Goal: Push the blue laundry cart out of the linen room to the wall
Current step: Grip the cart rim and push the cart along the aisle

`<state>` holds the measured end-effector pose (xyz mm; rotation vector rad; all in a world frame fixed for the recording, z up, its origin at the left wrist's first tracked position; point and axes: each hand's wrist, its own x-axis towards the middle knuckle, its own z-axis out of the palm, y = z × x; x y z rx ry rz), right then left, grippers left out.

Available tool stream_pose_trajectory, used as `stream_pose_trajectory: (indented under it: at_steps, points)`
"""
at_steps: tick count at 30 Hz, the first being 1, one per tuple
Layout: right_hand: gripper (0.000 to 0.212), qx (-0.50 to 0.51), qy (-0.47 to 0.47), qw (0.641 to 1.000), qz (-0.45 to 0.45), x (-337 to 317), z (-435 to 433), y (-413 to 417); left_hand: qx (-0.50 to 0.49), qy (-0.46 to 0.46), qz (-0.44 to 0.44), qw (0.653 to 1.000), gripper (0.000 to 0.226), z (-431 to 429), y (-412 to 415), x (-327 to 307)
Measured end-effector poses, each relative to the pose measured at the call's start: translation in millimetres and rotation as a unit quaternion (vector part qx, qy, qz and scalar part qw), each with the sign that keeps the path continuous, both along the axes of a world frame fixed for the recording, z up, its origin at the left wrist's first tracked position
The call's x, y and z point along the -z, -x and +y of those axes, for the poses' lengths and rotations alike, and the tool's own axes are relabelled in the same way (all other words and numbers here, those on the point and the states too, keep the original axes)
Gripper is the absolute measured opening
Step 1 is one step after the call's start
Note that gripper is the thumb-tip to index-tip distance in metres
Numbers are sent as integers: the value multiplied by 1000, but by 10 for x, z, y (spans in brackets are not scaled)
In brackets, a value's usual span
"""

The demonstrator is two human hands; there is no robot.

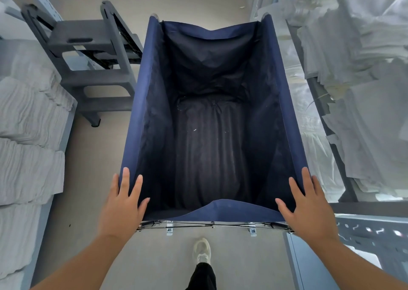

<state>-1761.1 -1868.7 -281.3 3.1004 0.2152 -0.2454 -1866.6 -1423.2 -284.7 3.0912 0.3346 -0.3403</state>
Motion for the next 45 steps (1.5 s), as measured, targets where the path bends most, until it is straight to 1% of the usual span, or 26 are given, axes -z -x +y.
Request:
stream_pose_trajectory:
  at_steps: [8, 11, 15, 17, 21, 25, 32, 36, 38, 41, 43, 45]
  points:
    - [71, 5, -12, 1000, 5, 8, 103, -352, 6, 8, -13, 1000, 65, 116, -367, 11]
    - [71, 8, -15, 1000, 3, -19, 141, -462, 8, 2, -25, 1000, 57, 149, -481, 33]
    - [71, 10, -19, 1000, 6, -3, 171, -579, 6, -6, -17, 1000, 64, 180, -606, 20]
    - [72, 13, -18, 1000, 11, -6, 190, -641, 6, -8, -23, 1000, 58, 192, -668, 16]
    - [74, 19, -15, 1000, 16, -43, 241, -775, 6, -2, -34, 999, 60, 219, -811, 15]
    - [73, 16, -12, 1000, 19, -67, 288, -920, -3, 11, -26, 1000, 69, 244, -948, -10]
    - [71, 9, -10, 1000, 12, -38, 345, -1237, -5, 15, -32, 999, 70, 316, -1254, 2]
    - [74, 2, 4, 1000, -4, -24, 397, -1436, -5, 14, -36, 999, 71, 365, -1434, 17]
    - [71, -3, 17, 1000, -16, -24, 419, -1529, -4, 16, -36, 999, 71, 395, -1533, 25]
    - [79, -13, 37, 999, -18, -33, 442, -1680, 0, 14, -37, 999, 72, 434, -1686, 27]
    - [82, -15, 45, 999, -20, -45, 472, -1786, -1, 10, -46, 999, 68, 454, -1792, 29]
    - [83, -16, 45, 999, -20, -47, 504, -1897, -1, 10, -48, 999, 73, 470, -1904, 22]
